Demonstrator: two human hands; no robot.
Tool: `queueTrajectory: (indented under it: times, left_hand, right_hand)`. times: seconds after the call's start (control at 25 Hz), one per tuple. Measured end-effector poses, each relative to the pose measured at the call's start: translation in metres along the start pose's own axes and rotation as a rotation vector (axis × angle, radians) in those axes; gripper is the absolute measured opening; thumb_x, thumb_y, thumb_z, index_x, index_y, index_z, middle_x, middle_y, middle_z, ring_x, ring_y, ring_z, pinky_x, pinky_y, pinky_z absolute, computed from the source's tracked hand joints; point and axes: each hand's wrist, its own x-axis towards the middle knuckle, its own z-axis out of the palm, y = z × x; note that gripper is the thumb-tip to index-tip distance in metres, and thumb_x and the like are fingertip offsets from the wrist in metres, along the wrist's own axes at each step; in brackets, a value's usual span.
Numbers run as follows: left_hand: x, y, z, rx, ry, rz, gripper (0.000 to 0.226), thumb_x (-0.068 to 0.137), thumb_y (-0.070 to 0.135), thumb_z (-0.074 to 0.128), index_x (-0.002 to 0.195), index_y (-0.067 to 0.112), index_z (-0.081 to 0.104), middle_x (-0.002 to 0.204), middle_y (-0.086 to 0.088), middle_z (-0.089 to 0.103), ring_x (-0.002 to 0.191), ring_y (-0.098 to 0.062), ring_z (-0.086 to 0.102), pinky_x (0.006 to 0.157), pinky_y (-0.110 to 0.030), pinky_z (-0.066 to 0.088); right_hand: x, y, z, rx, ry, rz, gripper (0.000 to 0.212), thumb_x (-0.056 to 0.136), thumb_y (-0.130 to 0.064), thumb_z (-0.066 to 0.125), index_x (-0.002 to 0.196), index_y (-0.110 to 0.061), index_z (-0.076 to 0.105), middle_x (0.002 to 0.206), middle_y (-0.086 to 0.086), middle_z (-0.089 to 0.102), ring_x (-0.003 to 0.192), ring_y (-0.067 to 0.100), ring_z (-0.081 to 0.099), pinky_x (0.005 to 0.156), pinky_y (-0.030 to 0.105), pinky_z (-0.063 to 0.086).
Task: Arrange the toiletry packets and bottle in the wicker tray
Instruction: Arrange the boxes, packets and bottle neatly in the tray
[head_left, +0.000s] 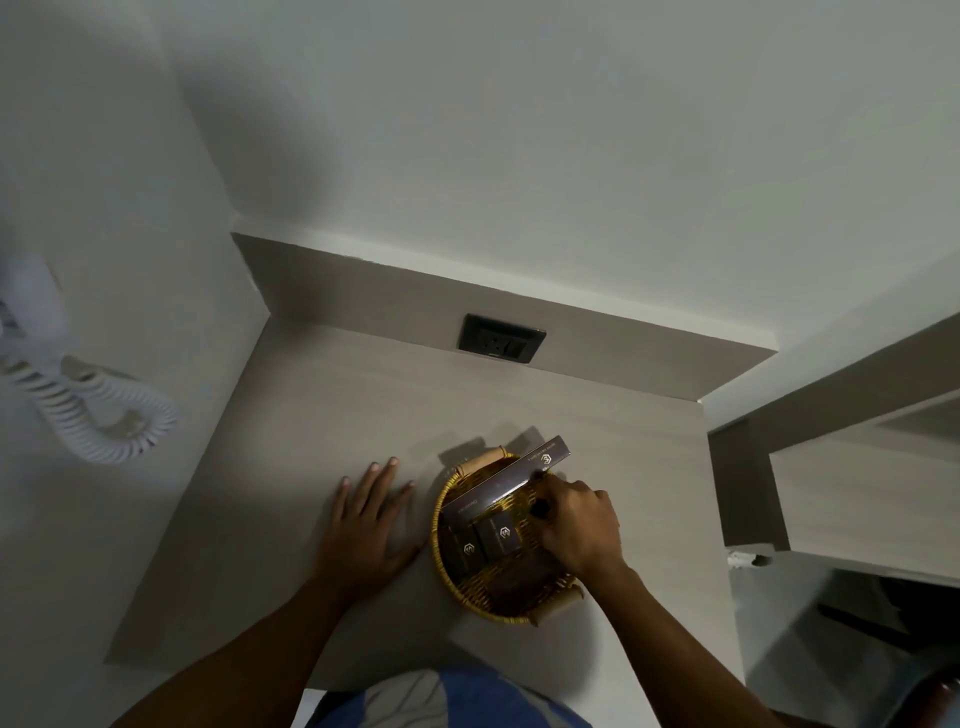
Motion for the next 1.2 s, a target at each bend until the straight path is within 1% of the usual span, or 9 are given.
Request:
queueTrajectory:
  times: [0.12,0.32,0.44,0.68,0.8,0.92,1.04,1.12,1.2]
  left_hand:
    - [0.001,0.001,-0.006,0.01,-0.023,0.007,0.082,0.091,0.076,0.027,0.147,0.02,0.045,0.162,-0.015,0.03,0.148,-0.034,0.027,0.117,-0.052,0.012]
    - [0.002,0.003,-0.009,0.03,-0.046,-0.003,0.086,0.089,0.078,0.025,0.15,0.019,0.041,0.163,-0.014,0.023,0.15,-0.034,0.02,0.118,-0.049,0.003]
    - [0.001,0.006,-0.011,0.045,-0.037,0.003,0.087,0.089,0.078,0.023,0.148,0.017,0.045,0.161,-0.016,0.029,0.148,-0.036,0.026,0.117,-0.049,0.006]
    - [0.001,0.006,-0.015,0.008,-0.017,0.006,0.094,0.084,0.083,0.019,0.152,0.021,0.037,0.165,-0.01,0.017,0.152,-0.032,0.014,0.12,-0.05,0.003]
    - [0.002,0.01,-0.019,-0.141,0.07,-0.063,0.083,0.084,0.072,0.032,0.151,0.022,0.039,0.162,-0.005,0.031,0.15,-0.028,0.024,0.119,-0.051,0.014]
    - [0.024,0.028,-0.034,-0.352,0.171,-0.234,0.073,0.084,0.071,0.031,0.139,0.027,0.053,0.145,0.002,0.054,0.138,-0.024,0.04,0.11,-0.047,0.027]
    - [0.058,0.053,-0.051,-0.388,0.172,-0.204,0.054,0.091,0.066,0.045,0.121,0.026,0.065,0.125,0.005,0.064,0.122,-0.021,0.049,0.094,-0.035,0.029]
    - [0.071,0.065,-0.056,-0.343,0.176,-0.147,0.033,0.095,0.05,0.057,0.111,0.024,0.069,0.114,0.004,0.068,0.112,-0.021,0.053,0.086,-0.034,0.033]
    - [0.073,0.069,-0.056,-0.309,0.181,-0.147,0.024,0.095,0.042,0.06,0.105,0.023,0.071,0.106,0.003,0.071,0.106,-0.022,0.056,0.083,-0.036,0.038]
  right_hand:
    - [0.003,0.002,0.011,-0.087,-0.004,0.071,0.034,0.088,-0.037,0.061,0.118,-0.022,0.06,0.103,0.007,0.068,0.095,0.026,0.061,0.094,0.037,0.041]
    - [0.0,0.007,0.019,-0.078,0.028,0.103,0.032,0.088,-0.038,0.062,0.116,-0.023,0.064,0.109,0.009,0.066,0.101,0.03,0.058,0.091,0.037,0.043]
    - [-0.003,0.009,0.023,-0.06,0.045,0.108,0.031,0.089,-0.035,0.061,0.117,-0.02,0.062,0.11,0.01,0.066,0.101,0.03,0.058,0.09,0.038,0.043]
    - [-0.011,0.011,0.016,-0.073,0.115,0.07,0.049,0.085,-0.054,0.058,0.123,-0.022,0.058,0.119,0.0,0.066,0.114,0.023,0.055,0.101,0.043,0.033]
    - [-0.035,0.015,0.008,0.17,0.358,0.16,0.048,0.085,-0.061,0.052,0.114,-0.023,0.059,0.116,-0.001,0.065,0.111,0.021,0.054,0.096,0.04,0.032]
    - [-0.075,0.011,0.022,0.422,0.484,0.479,0.056,0.08,-0.067,0.05,0.114,-0.022,0.052,0.12,0.005,0.056,0.111,0.026,0.049,0.093,0.042,0.034]
    - [-0.1,0.003,0.042,0.717,0.301,0.921,0.06,0.079,-0.054,0.068,0.117,-0.011,0.05,0.113,0.013,0.058,0.103,0.033,0.055,0.086,0.045,0.046]
    - [-0.104,0.001,0.048,0.926,0.189,0.972,0.044,0.084,-0.042,0.069,0.106,-0.006,0.055,0.102,0.012,0.063,0.089,0.029,0.059,0.072,0.035,0.047]
    - [-0.103,0.005,0.046,0.954,0.196,0.883,0.029,0.087,-0.036,0.067,0.089,-0.007,0.064,0.09,0.012,0.07,0.078,0.023,0.061,0.059,0.028,0.043]
